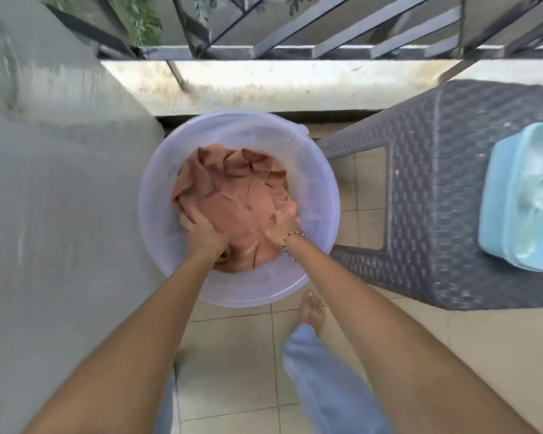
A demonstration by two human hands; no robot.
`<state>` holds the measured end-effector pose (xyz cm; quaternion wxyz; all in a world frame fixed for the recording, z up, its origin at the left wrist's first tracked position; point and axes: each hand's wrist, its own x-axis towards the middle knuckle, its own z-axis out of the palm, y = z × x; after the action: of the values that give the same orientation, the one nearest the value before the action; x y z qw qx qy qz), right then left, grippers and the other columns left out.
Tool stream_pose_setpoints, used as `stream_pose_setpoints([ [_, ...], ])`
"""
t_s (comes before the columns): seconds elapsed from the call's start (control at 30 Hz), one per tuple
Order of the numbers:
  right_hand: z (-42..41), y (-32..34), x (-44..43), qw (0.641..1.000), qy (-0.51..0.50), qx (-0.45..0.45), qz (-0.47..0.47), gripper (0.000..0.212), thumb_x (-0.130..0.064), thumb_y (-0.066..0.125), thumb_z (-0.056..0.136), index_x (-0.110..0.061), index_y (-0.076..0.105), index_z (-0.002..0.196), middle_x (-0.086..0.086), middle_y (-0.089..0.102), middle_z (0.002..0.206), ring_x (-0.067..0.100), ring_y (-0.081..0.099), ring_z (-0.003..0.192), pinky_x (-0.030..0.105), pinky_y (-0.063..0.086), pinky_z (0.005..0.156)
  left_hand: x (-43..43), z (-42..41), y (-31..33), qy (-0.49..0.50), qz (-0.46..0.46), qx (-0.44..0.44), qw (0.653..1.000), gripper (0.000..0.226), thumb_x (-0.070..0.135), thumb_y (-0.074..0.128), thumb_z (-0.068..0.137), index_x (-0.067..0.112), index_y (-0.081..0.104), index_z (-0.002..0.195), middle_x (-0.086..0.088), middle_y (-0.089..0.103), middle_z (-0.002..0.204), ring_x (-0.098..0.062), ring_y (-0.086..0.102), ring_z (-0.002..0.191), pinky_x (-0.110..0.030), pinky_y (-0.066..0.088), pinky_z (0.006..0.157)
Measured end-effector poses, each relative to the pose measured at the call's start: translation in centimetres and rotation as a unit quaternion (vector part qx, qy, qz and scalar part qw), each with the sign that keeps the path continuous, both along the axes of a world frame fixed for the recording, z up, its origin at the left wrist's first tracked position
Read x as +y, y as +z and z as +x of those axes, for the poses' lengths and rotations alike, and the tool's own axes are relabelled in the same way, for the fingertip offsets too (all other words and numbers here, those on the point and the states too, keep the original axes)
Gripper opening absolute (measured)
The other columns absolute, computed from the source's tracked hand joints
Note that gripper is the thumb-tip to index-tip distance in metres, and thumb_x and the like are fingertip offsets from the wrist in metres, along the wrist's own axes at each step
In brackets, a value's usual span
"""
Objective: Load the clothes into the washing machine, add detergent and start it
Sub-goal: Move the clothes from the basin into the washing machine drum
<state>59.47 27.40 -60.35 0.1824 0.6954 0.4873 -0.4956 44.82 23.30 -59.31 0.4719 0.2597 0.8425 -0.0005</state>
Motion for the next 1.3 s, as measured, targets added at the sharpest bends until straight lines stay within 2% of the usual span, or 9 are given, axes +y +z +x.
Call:
stream_pose_setpoints([
  [0.23, -0.5, -6.3, -0.6, 0.998, 0.035, -0.046, 0.027, 0.118, -0.046, 0.078, 0.067, -0.025, -0.005, 0.149, 0.013, 0.024, 0.154, 0.031, 0.018, 0.143, 0.045, 0.015, 0.116, -0.9, -0.5, -6.8, 0.004, 0.013, 0.035, 0.999, 0.092, 0.020, 0.066, 0.084, 0.005, 0.006, 0.152, -0.025, 0.035, 0.147, -0.040, 0.041, 0.132, -0.040, 0.035, 0.106],
  [0.4, -1.7, -5.4, -1.7, 0.999, 0.012, 0.021, 0.035, 0.047, -0.040, 0.048, 0.085, -0.026, 0.045, 0.130, 0.010, 0.044, 0.142, 0.034, 0.037, 0.132, 0.034, 0.031, 0.096, 0.0, -2.2, -5.5, 0.078, 0.083, -0.036, 0.993, 0.029, 0.021, 0.050, 0.088, 0.007, 0.067, 0.106, -0.019, 0.065, 0.111, -0.035, 0.058, 0.106, -0.035, 0.044, 0.091],
  [0.67, -2.5, 5.0, -1.4, 0.936, -0.303, 0.182, -0.006, 0.118, -0.081, 0.068, 0.048, -0.038, 0.018, 0.146, -0.009, 0.024, 0.155, 0.019, 0.029, 0.140, 0.039, 0.024, 0.115, -2.0, -1.9, 9.6, 0.264, 0.186, -0.239, 0.916, 0.025, 0.014, 0.047, 0.068, 0.027, 0.036, 0.049, 0.007, 0.033, 0.055, -0.009, 0.031, 0.053, -0.026, 0.027, 0.051],
  [0.77, -1.9, 9.1, -0.2, 0.857, -0.415, 0.300, -0.059, 0.051, -0.040, 0.079, 0.071, -0.028, 0.058, 0.115, 0.001, 0.070, 0.106, 0.014, 0.068, 0.094, 0.037, 0.056, 0.084, -2.8, -0.9, 15.2, 0.233, 0.189, -0.261, 0.917, 0.025, 0.018, 0.046, 0.059, 0.023, 0.037, 0.036, 0.015, 0.033, 0.043, -0.003, 0.029, 0.041, -0.020, 0.026, 0.044],
  [0.83, -1.7, 12.1, 0.5, 0.886, -0.379, 0.268, -0.022, 0.011, -0.019, 0.071, 0.080, -0.017, 0.060, 0.078, 0.002, 0.060, 0.048, 0.013, 0.055, 0.040, 0.024, 0.044, 0.044, -3.2, -0.9, 17.3, 0.219, 0.203, -0.237, 0.924, 0.024, 0.018, 0.051, 0.070, 0.024, 0.048, 0.047, 0.016, 0.042, 0.048, -0.002, 0.038, 0.046, -0.024, 0.031, 0.050],
  [0.9, -0.8, 15.3, 0.7, 0.908, -0.349, 0.226, 0.051, 0.012, -0.016, 0.069, 0.079, -0.018, 0.059, 0.072, -0.002, 0.046, 0.037, 0.013, 0.039, 0.032, 0.021, 0.029, 0.040, -3.6, -1.3, 19.0, 0.178, 0.220, -0.179, 0.942, 0.010, 0.023, 0.057, 0.081, 0.023, 0.064, 0.088, 0.011, 0.061, 0.079, -0.008, 0.057, 0.076, -0.032, 0.045, 0.071],
  [1.0, 0.1, 20.8, 0.1, 0.890, -0.360, 0.254, 0.117, 0.013, -0.011, 0.068, 0.076, -0.025, 0.066, 0.078, -0.015, 0.048, 0.035, 0.007, 0.041, 0.039, 0.021, 0.029, 0.042, -4.1, -1.3, 21.5, 0.017, 0.222, -0.084, 0.971, 0.080, 0.026, 0.074, 0.078, 0.017, 0.034, 0.146, -0.005, 0.049, 0.137, -0.021, 0.048, 0.124, -0.036, 0.040, 0.102],
  [1.17, -1.3, 29.8, -2.9, 0.904, -0.316, 0.248, 0.147, 0.022, -0.010, 0.063, 0.079, -0.012, 0.065, 0.101, 0.008, 0.070, 0.079, 0.026, 0.066, 0.073, 0.039, 0.055, 0.068, -4.5, 3.2, 27.4, -0.136, 0.226, -0.167, 0.950, 0.114, 0.023, 0.086, 0.066, 0.018, 0.011, 0.153, -0.001, 0.028, 0.151, -0.015, 0.028, 0.140, -0.022, 0.024, 0.110],
  [1.3, -2.0, 37.2, -4.6, 0.902, -0.243, 0.303, 0.187, 0.016, -0.010, 0.057, 0.081, -0.007, 0.063, 0.096, 0.008, 0.065, 0.079, 0.021, 0.062, 0.076, 0.034, 0.052, 0.071, -4.9, 4.8, 33.7, -0.025, 0.331, -0.094, 0.939, 0.079, 0.006, 0.063, 0.078, 0.024, 0.030, 0.148, -0.003, 0.055, 0.135, -0.020, 0.055, 0.121, -0.020, 0.040, 0.089],
])
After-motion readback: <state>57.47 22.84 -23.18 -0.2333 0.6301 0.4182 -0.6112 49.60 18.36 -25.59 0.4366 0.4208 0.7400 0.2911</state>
